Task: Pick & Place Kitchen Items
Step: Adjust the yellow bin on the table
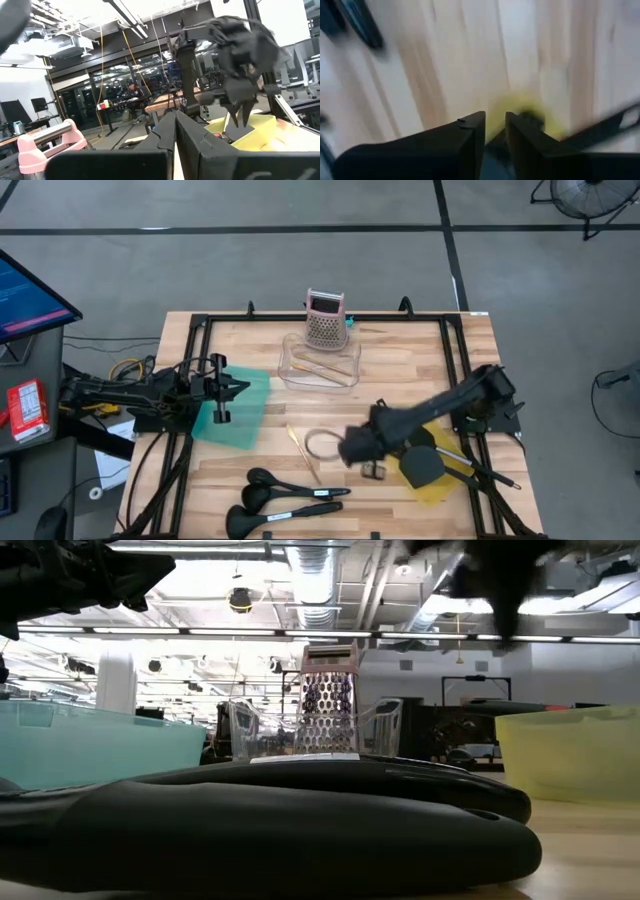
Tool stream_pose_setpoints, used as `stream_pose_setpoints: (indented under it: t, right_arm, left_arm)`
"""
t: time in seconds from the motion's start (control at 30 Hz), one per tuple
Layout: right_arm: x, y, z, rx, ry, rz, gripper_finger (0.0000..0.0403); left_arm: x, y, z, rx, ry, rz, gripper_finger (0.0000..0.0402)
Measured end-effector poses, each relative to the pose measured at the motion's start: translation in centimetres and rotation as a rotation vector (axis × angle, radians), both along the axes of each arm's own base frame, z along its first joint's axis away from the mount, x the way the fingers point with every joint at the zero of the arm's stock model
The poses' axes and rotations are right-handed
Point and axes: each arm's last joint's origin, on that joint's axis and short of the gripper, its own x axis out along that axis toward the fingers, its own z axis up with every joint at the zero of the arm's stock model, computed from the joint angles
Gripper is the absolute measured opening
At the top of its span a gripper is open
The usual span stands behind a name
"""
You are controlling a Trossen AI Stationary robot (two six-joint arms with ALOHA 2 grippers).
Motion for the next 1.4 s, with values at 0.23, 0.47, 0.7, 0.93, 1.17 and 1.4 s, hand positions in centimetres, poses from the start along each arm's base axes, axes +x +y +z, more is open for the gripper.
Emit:
stream_pose_setpoints:
  t: [0.23, 0.47, 0.7, 0.93, 1.17, 1.4]
  right_arm:
    - [-1.6, 3.4, -3.2, 0.042, 0.166, 0.081, 0.0058]
    - [-2.3, 3.4, -5.8, 0.05, 0.218, 0.069, 0.0033]
    - [-2.9, 1.9, -7.3, 0.005, 0.271, 0.1, 0.0003]
    - [-2.8, -1.1, -8.5, -0.083, 0.32, 0.105, 0.0009]
    - [-3.2, -3.7, -9.9, -0.151, 0.369, 0.066, 0.0003]
    - [-1.4, -4.1, -5.7, -0.16, 0.188, 0.054, 0.001]
  left_arm:
    - [0.0, 0.0, 0.0, 0.0, 0.003, 0.0, 0.0002]
    - [0.1, 0.0, -0.1, 0.0, 0.009, 0.0, 0.0002]
    - [0.2, 0.0, -0.2, 0.0, 0.017, 0.0, 0.0002]
    - [0.2, 0.0, -0.2, 0.001, 0.018, 0.0, 0.0002]
    - [0.2, 0.0, -0.2, 0.0, 0.018, 0.0, 0.0002]
    - [0.2, 0.0, -0.2, 0.001, 0.018, 0.0, 0.0002]
